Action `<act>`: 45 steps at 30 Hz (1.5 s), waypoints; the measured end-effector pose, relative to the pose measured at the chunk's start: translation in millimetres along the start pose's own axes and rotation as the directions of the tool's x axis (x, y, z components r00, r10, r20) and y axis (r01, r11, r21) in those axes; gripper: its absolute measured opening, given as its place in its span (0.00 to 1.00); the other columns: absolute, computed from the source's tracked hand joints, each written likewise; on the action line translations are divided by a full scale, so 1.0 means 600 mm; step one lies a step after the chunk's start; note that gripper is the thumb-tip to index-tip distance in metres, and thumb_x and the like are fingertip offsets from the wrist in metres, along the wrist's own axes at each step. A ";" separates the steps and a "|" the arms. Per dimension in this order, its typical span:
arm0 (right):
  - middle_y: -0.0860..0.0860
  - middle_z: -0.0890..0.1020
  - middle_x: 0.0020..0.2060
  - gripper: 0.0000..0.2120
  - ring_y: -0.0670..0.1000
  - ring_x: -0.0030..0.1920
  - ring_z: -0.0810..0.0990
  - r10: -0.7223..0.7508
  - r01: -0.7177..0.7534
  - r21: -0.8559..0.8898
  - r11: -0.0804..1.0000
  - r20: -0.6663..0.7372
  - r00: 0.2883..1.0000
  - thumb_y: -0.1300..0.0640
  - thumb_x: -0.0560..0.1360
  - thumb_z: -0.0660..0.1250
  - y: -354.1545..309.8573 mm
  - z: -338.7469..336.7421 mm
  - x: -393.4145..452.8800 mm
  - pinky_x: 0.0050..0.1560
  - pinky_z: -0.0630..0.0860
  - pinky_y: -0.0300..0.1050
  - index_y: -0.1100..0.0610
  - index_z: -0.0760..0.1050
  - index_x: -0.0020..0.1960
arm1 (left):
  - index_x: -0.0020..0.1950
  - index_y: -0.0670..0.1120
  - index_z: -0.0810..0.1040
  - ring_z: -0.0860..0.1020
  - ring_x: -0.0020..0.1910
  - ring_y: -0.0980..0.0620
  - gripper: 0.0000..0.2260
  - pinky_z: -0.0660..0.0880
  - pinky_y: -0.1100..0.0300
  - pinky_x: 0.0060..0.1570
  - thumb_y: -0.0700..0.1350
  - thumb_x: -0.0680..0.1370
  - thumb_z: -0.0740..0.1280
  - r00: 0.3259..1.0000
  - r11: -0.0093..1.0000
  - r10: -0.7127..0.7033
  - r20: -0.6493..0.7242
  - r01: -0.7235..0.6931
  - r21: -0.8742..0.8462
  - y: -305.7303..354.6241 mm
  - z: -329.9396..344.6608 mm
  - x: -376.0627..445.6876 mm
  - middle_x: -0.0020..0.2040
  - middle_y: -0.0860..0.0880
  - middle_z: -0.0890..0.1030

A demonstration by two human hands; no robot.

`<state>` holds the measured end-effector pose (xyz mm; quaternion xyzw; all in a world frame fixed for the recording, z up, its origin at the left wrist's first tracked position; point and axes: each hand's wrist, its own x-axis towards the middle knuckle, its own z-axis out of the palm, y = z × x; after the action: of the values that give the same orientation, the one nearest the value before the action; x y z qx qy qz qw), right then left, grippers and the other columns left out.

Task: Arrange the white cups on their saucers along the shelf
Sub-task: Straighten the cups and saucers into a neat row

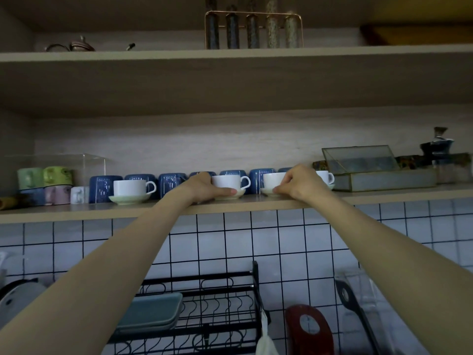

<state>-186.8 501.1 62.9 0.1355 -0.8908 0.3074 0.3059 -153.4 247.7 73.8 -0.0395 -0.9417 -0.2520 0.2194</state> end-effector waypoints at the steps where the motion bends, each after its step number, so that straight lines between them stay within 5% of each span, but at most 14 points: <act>1: 0.55 0.84 0.47 0.12 0.56 0.48 0.82 0.017 -0.017 -0.005 1.000 0.000 1.000 0.50 0.68 0.77 0.003 -0.003 0.000 0.54 0.80 0.53 0.57 0.84 0.46 | 0.56 0.45 0.78 0.78 0.43 0.48 0.26 0.72 0.57 0.43 0.64 0.71 0.74 1.000 1.000 -0.002 -0.011 0.002 0.006 0.003 0.003 0.002 0.46 0.47 0.81; 6: 0.58 0.83 0.50 0.19 0.58 0.49 0.82 0.051 -0.048 -0.068 0.997 0.045 0.998 0.48 0.68 0.77 0.000 -0.001 -0.002 0.53 0.80 0.52 0.60 0.81 0.52 | 0.57 0.44 0.77 0.77 0.46 0.49 0.30 0.73 0.55 0.44 0.66 0.69 0.74 0.999 0.999 -0.026 -0.035 0.027 0.026 0.016 0.015 0.012 0.50 0.47 0.80; 10: 0.57 0.84 0.47 0.19 0.57 0.48 0.82 0.048 -0.044 -0.068 0.997 0.060 0.997 0.49 0.69 0.77 -0.001 -0.001 -0.007 0.52 0.81 0.51 0.61 0.81 0.52 | 0.62 0.44 0.77 0.80 0.55 0.46 0.33 0.77 0.51 0.57 0.67 0.69 0.74 0.999 0.999 -0.025 -0.045 0.027 0.045 0.027 0.025 0.016 0.57 0.46 0.82; 15: 0.57 0.84 0.47 0.18 0.57 0.48 0.82 0.034 -0.027 -0.084 0.996 0.075 0.997 0.50 0.70 0.76 -0.004 -0.003 -0.011 0.52 0.80 0.50 0.61 0.81 0.53 | 0.62 0.42 0.76 0.80 0.56 0.44 0.33 0.77 0.50 0.58 0.67 0.69 0.73 0.998 0.997 -0.037 -0.047 0.040 0.067 0.038 0.031 0.015 0.56 0.44 0.82; 20: 0.57 0.83 0.50 0.19 0.57 0.50 0.82 0.028 -0.020 -0.090 0.996 0.088 0.996 0.50 0.71 0.76 -0.005 -0.005 -0.012 0.54 0.80 0.51 0.62 0.80 0.55 | 0.52 0.51 0.77 0.80 0.49 0.52 0.23 0.76 0.55 0.50 0.66 0.68 0.75 1.000 0.999 -0.021 0.006 0.022 -0.035 0.030 0.027 0.014 0.52 0.50 0.83; 25: 0.58 0.83 0.51 0.19 0.57 0.52 0.81 0.022 -0.015 -0.080 0.997 0.088 0.996 0.51 0.71 0.76 -0.003 -0.005 -0.010 0.56 0.79 0.53 0.62 0.80 0.56 | 0.65 0.46 0.77 0.80 0.57 0.47 0.30 0.77 0.48 0.63 0.60 0.69 0.78 0.998 0.989 -0.049 0.032 0.053 -0.139 0.019 0.022 0.018 0.58 0.47 0.83; 30: 0.58 0.83 0.52 0.20 0.57 0.53 0.81 0.018 -0.012 -0.071 0.997 0.087 0.996 0.51 0.71 0.77 0.000 -0.006 -0.010 0.56 0.79 0.52 0.62 0.80 0.56 | 0.67 0.44 0.75 0.80 0.57 0.46 0.31 0.77 0.50 0.58 0.58 0.70 0.77 0.999 0.990 -0.045 0.030 0.048 -0.130 0.022 0.023 0.026 0.60 0.45 0.82; 40: 0.57 0.83 0.51 0.18 0.57 0.51 0.81 0.020 -0.012 -0.091 0.996 0.081 0.997 0.51 0.71 0.75 -0.003 -0.004 -0.012 0.56 0.79 0.54 0.60 0.81 0.55 | 0.67 0.44 0.75 0.79 0.60 0.46 0.33 0.75 0.47 0.65 0.63 0.71 0.75 0.999 0.998 -0.033 0.004 0.033 -0.050 0.028 0.027 0.017 0.62 0.46 0.80; 45: 0.56 0.86 0.43 0.13 0.55 0.46 0.83 -0.045 0.044 0.031 0.999 0.037 0.998 0.50 0.71 0.74 -0.039 0.009 -0.016 0.50 0.81 0.51 0.60 0.84 0.46 | 0.77 0.41 0.65 0.75 0.59 0.49 0.39 0.71 0.56 0.54 0.64 0.74 0.70 0.984 0.999 0.047 -0.173 -0.045 0.017 0.000 -0.002 -0.014 0.69 0.45 0.75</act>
<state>-171.8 480.1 64.2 0.1657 -0.8885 0.3114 0.2935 -145.1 247.6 71.2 -0.0376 -0.9194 -0.2434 0.3067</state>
